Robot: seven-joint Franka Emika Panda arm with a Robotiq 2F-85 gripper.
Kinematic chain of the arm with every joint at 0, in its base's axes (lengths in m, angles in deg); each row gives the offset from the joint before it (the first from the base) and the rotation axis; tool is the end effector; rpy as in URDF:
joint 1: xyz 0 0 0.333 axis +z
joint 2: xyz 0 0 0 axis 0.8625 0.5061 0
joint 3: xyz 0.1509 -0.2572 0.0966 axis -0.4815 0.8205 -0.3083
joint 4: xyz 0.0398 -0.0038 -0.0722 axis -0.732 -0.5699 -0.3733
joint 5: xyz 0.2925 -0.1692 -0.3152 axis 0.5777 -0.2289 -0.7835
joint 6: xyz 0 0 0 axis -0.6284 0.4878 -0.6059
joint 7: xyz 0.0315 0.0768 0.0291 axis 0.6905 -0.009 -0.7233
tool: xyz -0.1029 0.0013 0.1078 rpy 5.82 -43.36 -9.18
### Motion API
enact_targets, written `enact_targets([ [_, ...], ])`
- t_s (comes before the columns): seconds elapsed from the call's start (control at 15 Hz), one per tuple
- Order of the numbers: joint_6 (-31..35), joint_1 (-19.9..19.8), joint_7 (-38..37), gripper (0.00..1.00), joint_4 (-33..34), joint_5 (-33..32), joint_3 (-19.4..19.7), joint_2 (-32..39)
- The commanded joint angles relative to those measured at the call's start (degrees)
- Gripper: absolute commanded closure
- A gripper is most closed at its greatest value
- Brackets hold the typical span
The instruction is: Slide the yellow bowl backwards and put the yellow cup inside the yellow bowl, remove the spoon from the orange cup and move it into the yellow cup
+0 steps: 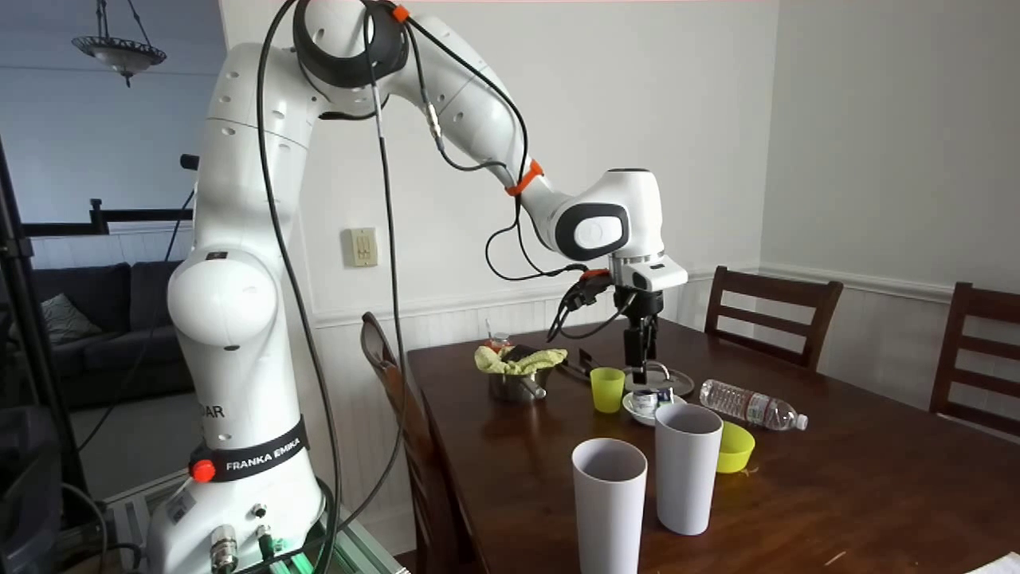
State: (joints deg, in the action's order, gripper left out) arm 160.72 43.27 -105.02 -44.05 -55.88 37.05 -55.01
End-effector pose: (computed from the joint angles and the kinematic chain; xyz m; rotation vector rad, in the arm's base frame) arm 0.5563 -0.3263 0.1955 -2.4501 1.8747 -0.2305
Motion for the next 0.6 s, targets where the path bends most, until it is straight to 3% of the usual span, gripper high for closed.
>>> enact_targets([
  [0.0,-0.2,1.3,0.5,0.00,0.3,0.8,1.4,0.4],
  [0.2,1.1,1.7,-2.7,0.00,1.3,0.8,2.1,2.6],
  [0.53,3.8,1.2,-8.4,0.00,2.9,6.8,2.1,7.3],
])
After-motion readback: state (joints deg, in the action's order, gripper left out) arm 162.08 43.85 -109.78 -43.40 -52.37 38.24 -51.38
